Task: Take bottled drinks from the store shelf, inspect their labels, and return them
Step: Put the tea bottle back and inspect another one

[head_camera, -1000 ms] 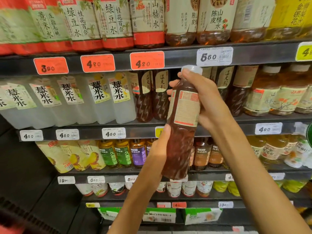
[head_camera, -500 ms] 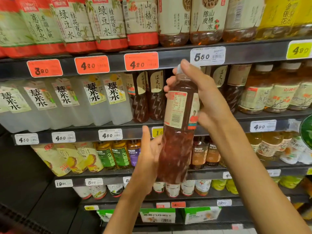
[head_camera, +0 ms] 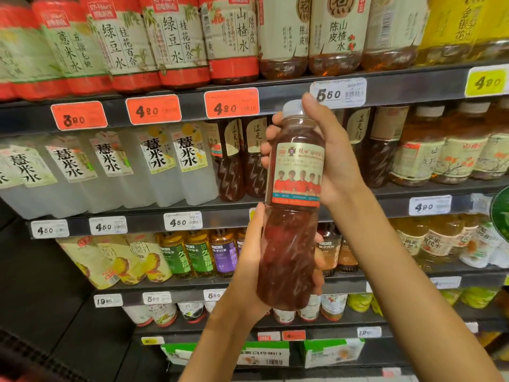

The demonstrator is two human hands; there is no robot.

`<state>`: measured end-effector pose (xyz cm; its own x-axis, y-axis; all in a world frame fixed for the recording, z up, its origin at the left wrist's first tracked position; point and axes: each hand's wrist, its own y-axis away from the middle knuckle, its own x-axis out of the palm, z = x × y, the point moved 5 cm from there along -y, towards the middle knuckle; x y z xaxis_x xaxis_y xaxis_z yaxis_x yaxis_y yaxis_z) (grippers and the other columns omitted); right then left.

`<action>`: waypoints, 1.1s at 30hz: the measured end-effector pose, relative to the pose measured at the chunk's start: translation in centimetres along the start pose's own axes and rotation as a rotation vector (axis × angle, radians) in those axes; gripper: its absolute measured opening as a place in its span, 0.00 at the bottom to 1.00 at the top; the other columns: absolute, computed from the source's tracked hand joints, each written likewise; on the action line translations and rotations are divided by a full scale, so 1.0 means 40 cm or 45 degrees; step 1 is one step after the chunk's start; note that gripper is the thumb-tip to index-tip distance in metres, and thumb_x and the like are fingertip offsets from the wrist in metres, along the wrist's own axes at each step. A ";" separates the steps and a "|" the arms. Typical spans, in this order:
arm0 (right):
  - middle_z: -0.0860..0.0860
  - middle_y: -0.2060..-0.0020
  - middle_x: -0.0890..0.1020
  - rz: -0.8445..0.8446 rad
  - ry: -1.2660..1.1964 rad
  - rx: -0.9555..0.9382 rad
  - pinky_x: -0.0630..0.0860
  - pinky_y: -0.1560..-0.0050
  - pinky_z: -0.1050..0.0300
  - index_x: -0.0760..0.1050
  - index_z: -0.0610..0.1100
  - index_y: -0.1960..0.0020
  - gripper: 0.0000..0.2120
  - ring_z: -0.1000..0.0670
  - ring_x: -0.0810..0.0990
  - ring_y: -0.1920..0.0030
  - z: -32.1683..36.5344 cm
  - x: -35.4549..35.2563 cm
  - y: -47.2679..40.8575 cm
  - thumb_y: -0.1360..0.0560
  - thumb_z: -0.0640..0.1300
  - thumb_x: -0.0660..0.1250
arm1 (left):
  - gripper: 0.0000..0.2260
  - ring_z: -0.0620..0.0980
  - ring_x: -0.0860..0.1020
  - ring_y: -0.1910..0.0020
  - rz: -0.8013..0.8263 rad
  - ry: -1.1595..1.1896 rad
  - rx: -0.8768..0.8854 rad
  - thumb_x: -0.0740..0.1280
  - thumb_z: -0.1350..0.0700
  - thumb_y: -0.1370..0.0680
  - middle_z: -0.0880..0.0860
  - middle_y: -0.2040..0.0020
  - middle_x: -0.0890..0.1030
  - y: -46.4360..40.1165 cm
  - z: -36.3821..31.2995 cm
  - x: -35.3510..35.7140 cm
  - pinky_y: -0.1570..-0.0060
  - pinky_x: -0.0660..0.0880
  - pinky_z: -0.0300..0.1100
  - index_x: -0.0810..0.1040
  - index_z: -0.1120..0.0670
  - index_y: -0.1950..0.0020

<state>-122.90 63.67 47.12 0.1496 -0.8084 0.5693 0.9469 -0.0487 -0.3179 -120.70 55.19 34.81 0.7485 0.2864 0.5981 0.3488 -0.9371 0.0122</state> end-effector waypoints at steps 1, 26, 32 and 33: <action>0.47 0.66 0.81 -0.024 0.049 -0.014 0.79 0.60 0.56 0.75 0.40 0.56 0.16 0.48 0.80 0.65 0.001 -0.005 0.001 0.26 0.54 0.62 | 0.36 0.54 0.82 0.65 -0.071 -0.079 0.025 0.53 0.29 0.27 0.60 0.60 0.82 -0.002 -0.002 -0.010 0.60 0.79 0.45 0.78 0.62 0.48; 0.48 0.66 0.82 -0.358 0.396 -0.137 0.80 0.61 0.55 0.74 0.41 0.51 0.11 0.48 0.83 0.64 0.022 -0.056 0.013 0.24 0.50 0.66 | 0.30 0.54 0.82 0.62 -0.164 -0.185 0.053 0.56 0.34 0.29 0.61 0.55 0.83 0.019 -0.041 -0.021 0.60 0.81 0.46 0.83 0.57 0.48; 0.44 0.59 0.82 -0.225 -0.124 0.017 0.81 0.50 0.52 0.76 0.37 0.49 0.17 0.45 0.83 0.55 -0.021 -0.058 -0.001 0.25 0.52 0.66 | 0.31 0.51 0.80 0.66 0.119 0.256 -0.044 0.53 0.36 0.22 0.57 0.60 0.80 0.027 -0.031 0.037 0.66 0.79 0.43 0.78 0.62 0.45; 0.43 0.59 0.82 -0.201 -0.257 0.073 0.81 0.49 0.51 0.76 0.37 0.48 0.19 0.44 0.83 0.54 -0.033 -0.056 -0.003 0.26 0.53 0.66 | 0.30 0.51 0.80 0.64 0.161 0.326 -0.041 0.52 0.37 0.20 0.57 0.58 0.80 0.030 -0.037 0.052 0.64 0.80 0.44 0.77 0.63 0.44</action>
<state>-123.73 64.71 44.88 0.0468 -0.6599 0.7499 0.9768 -0.1269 -0.1726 -119.55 54.35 37.23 0.6166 0.1110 0.7794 0.2409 -0.9691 -0.0525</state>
